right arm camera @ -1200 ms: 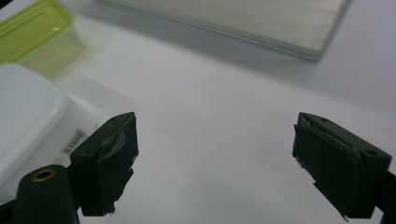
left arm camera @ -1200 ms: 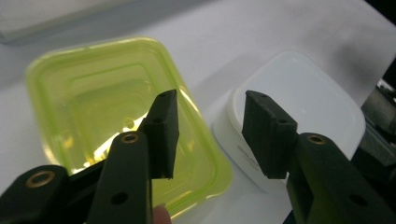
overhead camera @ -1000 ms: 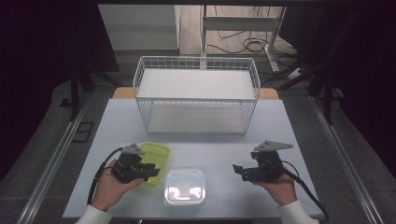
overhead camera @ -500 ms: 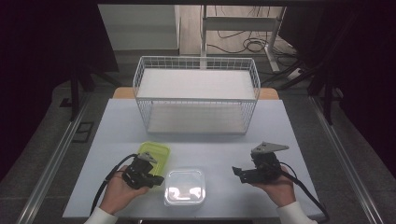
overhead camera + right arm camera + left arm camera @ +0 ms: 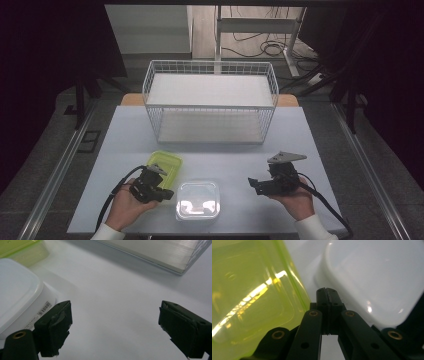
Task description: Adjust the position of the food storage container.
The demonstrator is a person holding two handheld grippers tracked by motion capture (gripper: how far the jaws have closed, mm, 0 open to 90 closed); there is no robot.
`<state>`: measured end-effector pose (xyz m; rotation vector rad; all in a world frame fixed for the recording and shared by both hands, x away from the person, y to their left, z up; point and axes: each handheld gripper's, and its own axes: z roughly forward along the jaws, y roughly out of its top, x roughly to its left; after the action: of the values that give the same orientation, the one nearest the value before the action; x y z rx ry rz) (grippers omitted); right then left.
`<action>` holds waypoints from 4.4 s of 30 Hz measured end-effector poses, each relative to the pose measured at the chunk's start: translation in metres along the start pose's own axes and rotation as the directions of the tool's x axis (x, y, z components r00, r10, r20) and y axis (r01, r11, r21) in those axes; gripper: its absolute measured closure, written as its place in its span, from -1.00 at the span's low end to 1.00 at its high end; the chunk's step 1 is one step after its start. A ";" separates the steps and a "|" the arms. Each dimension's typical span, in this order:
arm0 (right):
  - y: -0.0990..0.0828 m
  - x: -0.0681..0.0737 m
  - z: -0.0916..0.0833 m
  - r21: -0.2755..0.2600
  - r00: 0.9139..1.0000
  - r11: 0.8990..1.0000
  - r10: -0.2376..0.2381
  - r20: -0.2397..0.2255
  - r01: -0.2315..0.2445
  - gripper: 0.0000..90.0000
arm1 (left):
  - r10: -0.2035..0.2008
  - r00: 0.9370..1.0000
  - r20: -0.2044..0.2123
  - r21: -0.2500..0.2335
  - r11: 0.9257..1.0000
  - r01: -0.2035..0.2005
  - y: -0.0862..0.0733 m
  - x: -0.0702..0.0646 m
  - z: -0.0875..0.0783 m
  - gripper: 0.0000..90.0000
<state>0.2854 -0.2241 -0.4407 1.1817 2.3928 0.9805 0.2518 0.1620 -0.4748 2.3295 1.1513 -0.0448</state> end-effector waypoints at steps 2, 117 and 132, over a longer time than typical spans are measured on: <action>0.000 0.000 0.000 0.003 1.000 1.000 -0.003 0.004 0.003 -0.75 | -0.011 1.000 -0.006 0.007 1.000 0.011 -0.002 0.005 -0.002 1.00; -0.008 0.001 0.010 0.058 0.993 0.996 -0.068 0.099 0.062 -0.77 | -0.182 0.975 -0.124 -0.147 0.976 0.164 0.087 0.068 0.047 0.91; -0.007 0.000 0.007 -0.003 0.998 0.999 -0.042 0.055 0.042 -0.75 | -0.242 0.969 -0.051 -0.306 0.927 0.216 0.037 0.048 -0.014 -0.39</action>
<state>0.2852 -0.2243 -0.4511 1.1368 2.3622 0.9276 0.3070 0.1854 -0.4584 1.9411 1.3676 0.1397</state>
